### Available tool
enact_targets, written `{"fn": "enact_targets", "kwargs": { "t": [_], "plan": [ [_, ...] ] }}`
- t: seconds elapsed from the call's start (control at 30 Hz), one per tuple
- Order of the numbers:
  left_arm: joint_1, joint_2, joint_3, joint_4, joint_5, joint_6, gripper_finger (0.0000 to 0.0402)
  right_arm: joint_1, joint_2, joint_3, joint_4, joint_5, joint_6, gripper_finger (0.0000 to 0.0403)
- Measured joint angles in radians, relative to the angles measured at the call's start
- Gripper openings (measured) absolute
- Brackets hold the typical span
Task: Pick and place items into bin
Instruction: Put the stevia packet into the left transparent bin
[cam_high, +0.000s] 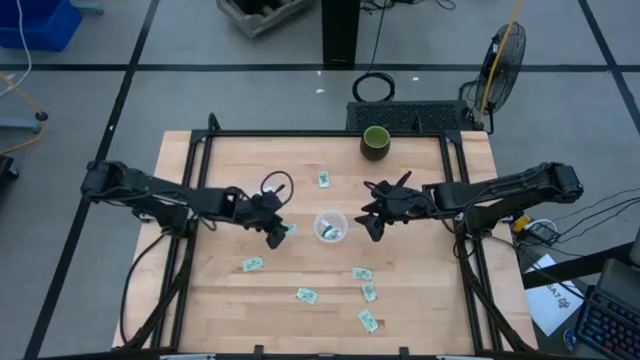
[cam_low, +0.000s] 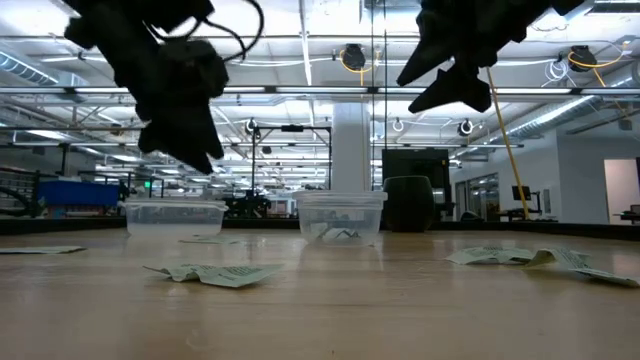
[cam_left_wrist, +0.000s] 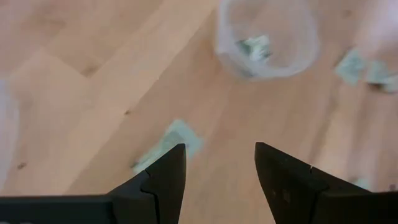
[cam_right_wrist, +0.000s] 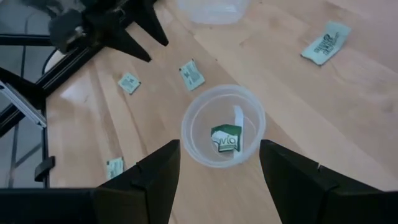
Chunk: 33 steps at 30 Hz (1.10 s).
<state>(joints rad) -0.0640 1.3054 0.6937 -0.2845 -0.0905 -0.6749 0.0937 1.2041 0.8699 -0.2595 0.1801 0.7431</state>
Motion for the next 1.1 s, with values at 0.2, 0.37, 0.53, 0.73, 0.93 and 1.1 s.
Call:
{"fn": "enact_targets", "kwargs": {
  "t": [0.2,0.37,0.53,0.73,0.93,1.1],
  "plan": [
    [0.015,0.100,0.000,0.005,0.012,0.042,0.0198,0.000,0.000,-0.032,0.001,0.001,0.037,0.0212],
    [0.015,0.167,0.000,0.036,0.004,0.056,0.0198,0.006,0.000,-0.051,0.000,0.000,0.075,0.0212],
    [0.015,0.224,0.000,0.078,-0.016,0.052,0.0198,0.022,0.000,-0.052,0.002,0.001,0.083,0.0212],
    [0.015,0.303,0.004,0.101,-0.031,0.051,0.0198,0.026,0.000,-0.052,0.005,0.001,0.082,0.0212],
    [0.015,0.334,0.004,0.126,-0.034,0.072,0.0197,0.026,0.000,-0.052,0.005,0.002,0.080,0.0212],
    [0.015,0.335,0.003,0.127,-0.029,0.076,0.0169,0.026,0.000,-0.052,0.005,0.004,0.075,0.0212]
  ]
}}
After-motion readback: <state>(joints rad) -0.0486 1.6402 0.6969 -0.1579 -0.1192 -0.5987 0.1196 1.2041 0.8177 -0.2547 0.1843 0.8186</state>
